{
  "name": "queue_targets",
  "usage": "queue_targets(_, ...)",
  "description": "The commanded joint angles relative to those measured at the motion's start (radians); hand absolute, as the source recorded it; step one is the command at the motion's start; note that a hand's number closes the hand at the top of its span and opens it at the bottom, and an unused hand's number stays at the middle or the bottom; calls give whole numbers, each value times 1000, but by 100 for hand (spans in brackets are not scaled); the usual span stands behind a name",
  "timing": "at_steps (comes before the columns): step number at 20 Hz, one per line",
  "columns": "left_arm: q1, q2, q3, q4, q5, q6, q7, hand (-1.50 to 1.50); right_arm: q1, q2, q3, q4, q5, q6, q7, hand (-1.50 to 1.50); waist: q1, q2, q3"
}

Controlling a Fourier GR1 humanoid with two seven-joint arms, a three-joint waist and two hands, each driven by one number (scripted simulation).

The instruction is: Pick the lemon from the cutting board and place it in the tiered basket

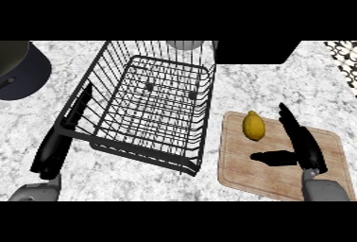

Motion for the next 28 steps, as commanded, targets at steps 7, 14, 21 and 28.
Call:
queue_targets(7,-16,-8,39,-1,-9,-31,4,0,-107,13,50,158,83,-7,-67,-150,3,1,0)
queue_targets(14,-2,-40,14,-12,-43,-19,-3,0,-94,93,9,181,52,-117,-268,150,1,0,0)
queue_targets(21,25,-62,-8,-78,-65,-15,50,0,-13,54,-39,-28,30,-170,-187,150,-4,-2,0)
queue_targets(28,5,-27,40,-11,-34,-38,-2,0,62,-177,0,-50,296,-206,-131,150,-7,0,-5)
